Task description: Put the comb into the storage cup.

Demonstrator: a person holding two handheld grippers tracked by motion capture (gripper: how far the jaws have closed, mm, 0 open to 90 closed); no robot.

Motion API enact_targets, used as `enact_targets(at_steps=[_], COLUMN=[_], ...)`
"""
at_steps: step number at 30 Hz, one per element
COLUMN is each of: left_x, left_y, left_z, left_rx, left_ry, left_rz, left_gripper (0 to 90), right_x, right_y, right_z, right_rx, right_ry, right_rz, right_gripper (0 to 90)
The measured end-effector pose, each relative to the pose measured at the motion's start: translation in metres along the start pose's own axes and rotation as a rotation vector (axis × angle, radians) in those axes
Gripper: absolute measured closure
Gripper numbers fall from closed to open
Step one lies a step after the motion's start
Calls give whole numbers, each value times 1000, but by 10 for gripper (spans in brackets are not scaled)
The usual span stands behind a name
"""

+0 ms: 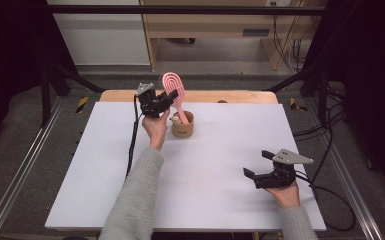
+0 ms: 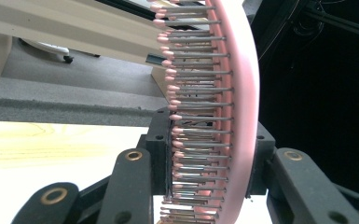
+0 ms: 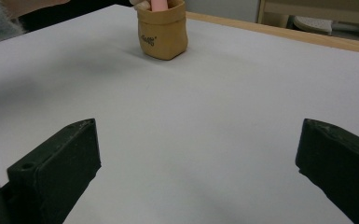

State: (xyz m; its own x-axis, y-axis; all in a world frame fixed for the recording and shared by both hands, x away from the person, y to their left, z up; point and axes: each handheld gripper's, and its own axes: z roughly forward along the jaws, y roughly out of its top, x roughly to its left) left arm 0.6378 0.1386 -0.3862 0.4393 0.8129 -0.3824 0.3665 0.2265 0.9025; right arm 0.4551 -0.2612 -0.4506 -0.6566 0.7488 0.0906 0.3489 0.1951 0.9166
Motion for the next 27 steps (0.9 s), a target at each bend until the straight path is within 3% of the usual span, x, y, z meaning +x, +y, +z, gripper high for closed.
enact_targets(at_steps=[27], left_x=[17], left_y=[-11], left_z=[-6], left_rx=[8], left_ry=[24], left_rz=[-26], left_gripper=[621], right_x=[0], right_y=[0], right_z=[0], right_rx=[-3], right_ry=[0], right_rz=[3], right_gripper=[2])
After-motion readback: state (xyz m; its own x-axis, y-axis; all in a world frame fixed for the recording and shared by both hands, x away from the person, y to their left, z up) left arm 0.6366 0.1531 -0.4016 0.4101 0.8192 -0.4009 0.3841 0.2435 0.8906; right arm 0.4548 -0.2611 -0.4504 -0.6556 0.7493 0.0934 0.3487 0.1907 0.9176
